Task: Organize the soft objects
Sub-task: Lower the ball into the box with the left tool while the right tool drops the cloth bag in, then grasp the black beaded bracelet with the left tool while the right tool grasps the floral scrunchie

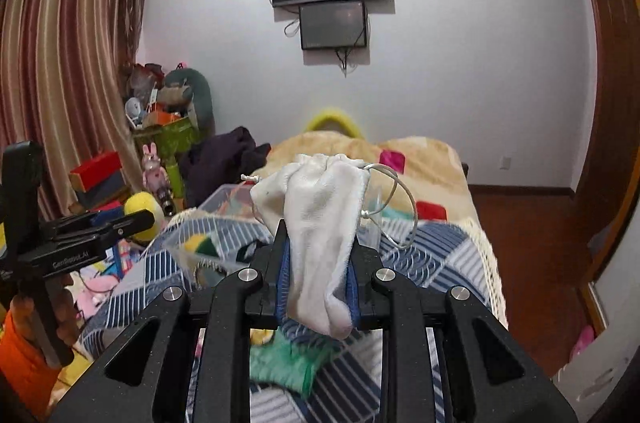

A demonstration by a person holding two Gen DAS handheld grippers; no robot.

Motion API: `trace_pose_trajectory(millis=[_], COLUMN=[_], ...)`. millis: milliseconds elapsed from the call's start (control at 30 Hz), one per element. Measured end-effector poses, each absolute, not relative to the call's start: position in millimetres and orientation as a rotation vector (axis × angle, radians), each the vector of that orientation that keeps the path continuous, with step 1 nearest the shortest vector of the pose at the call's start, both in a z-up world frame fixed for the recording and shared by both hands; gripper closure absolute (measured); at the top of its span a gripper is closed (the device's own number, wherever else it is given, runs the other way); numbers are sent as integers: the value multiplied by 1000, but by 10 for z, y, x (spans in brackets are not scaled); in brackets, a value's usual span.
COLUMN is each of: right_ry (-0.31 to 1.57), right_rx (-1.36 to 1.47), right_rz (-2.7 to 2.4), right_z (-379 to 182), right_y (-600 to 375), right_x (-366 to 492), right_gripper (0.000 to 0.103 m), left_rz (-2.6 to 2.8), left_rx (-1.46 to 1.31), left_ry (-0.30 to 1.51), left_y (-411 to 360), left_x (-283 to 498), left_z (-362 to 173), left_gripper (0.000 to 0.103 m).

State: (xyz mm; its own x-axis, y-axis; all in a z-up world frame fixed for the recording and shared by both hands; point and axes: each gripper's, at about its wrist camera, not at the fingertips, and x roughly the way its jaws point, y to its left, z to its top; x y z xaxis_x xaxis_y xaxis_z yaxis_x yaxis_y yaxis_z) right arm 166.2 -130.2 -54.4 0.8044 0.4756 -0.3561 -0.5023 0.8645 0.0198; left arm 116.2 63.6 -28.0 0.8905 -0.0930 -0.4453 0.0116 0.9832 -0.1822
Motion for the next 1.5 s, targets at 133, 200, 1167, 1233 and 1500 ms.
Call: trace_pose_trajectory(millis=[133, 200, 1167, 1233, 1500], right_ry=[358, 366, 647, 634, 528], right_rx=[-83, -96, -204, -194, -192], right_rz=[525, 520, 523, 532, 554], right_z=[-535, -558, -1045, -1020, -782], right_y=[-1200, -1147, -861, -887, -987], right_x=[1774, 1837, 2386, 2352, 2061], right_gripper=[83, 83, 72, 66, 46], left_rz=[-66, -65, -100, -103, -90], left_rx=[-169, -160, -137, -135, -133], left_ry=[481, 494, 706, 692, 593], left_y=[586, 556, 398, 401, 451], left_x=[1341, 1432, 2248, 2188, 1810], left_z=[-263, -279, -731, -685, -415], left_gripper=[58, 58, 56, 53, 31])
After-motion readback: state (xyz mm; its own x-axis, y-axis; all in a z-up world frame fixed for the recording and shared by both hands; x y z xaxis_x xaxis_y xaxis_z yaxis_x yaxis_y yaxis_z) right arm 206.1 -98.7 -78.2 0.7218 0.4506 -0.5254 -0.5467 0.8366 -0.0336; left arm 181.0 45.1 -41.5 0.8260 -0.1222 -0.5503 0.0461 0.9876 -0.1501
